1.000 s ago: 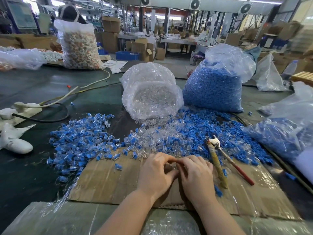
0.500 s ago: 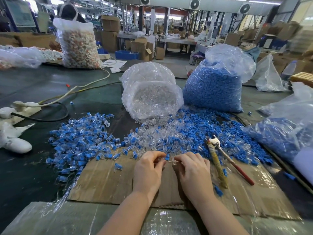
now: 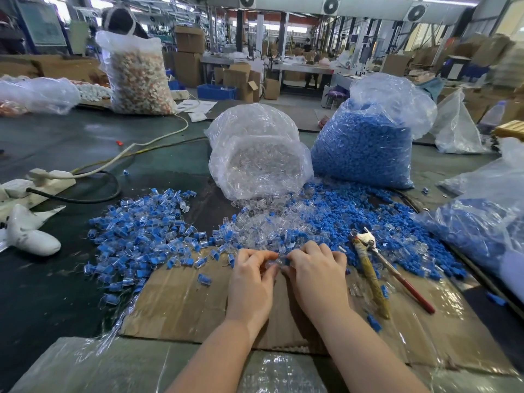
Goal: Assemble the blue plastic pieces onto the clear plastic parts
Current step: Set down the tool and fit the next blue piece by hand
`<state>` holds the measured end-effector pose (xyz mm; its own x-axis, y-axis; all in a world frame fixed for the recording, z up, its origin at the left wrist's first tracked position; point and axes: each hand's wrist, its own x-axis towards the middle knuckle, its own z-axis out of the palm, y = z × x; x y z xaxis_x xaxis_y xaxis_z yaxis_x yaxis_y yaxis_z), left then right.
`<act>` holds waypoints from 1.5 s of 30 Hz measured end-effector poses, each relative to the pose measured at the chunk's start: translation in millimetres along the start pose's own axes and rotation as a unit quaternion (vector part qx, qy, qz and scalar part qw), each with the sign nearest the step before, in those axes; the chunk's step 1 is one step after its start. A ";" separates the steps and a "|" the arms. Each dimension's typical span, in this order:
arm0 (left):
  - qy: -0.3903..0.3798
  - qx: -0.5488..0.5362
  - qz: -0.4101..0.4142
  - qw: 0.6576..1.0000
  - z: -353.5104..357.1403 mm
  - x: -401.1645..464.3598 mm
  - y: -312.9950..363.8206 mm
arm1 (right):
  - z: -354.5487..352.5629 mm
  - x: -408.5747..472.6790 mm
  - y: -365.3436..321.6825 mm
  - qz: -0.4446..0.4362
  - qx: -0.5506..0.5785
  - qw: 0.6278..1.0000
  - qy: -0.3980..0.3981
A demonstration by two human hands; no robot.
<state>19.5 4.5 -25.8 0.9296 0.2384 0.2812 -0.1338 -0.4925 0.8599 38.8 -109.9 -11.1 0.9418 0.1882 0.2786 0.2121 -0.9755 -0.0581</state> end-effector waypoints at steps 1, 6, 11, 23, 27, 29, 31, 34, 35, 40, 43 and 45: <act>-0.001 -0.006 -0.003 1.000 -0.1 -0.1 0.2 | 0.1 0.5 0.0 0.000 0.000 1.000 0.003; -0.016 -0.050 -0.025 0.998 -1.8 -2.0 2.8 | 1.1 -0.9 1.5 0.034 0.002 0.999 0.014; -0.030 -0.041 -0.026 0.998 -0.5 -2.4 3.4 | 2.1 -5.0 4.9 0.052 0.020 0.998 0.030; -0.004 0.017 0.001 1.000 2.1 -3.3 -2.5 | 3.5 -1.8 -2.2 0.032 0.028 0.999 0.032; -0.007 0.033 0.014 0.999 0.7 -5.4 1.2 | -1.4 -9.4 -2.9 0.047 0.047 0.994 0.089; -0.012 0.034 0.012 0.999 0.5 -6.5 2.6 | -1.4 -14.8 -1.6 0.049 0.069 0.987 0.137; -0.019 0.032 0.009 0.999 0.9 -6.9 3.8 | -1.3 -20.0 0.1 0.045 0.085 0.983 0.159; -0.042 0.043 0.013 0.998 2.2 -7.7 5.6 | 0.6 -25.2 3.5 0.046 0.111 0.978 0.172; -0.047 0.046 0.015 0.998 2.5 -7.9 5.9 | 1.7 -26.4 4.3 0.049 0.118 0.977 0.171; -0.047 0.066 0.044 0.996 2.3 -8.8 7.1 | 4.7 -30.1 6.2 0.049 0.150 0.972 0.172; -0.043 0.055 0.053 0.996 1.3 -8.8 6.7 | 4.3 -31.4 6.3 0.054 0.157 0.971 0.170; -0.046 0.043 0.046 0.997 1.3 -8.8 6.5 | 5.2 -32.0 6.5 0.057 0.160 0.971 0.166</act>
<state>11.0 -2.0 -23.2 0.9430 0.1123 0.3133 -0.1939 -0.5798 0.7914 11.4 -121.6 -25.4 0.8391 -0.0182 0.5438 0.2317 -0.8923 -0.3874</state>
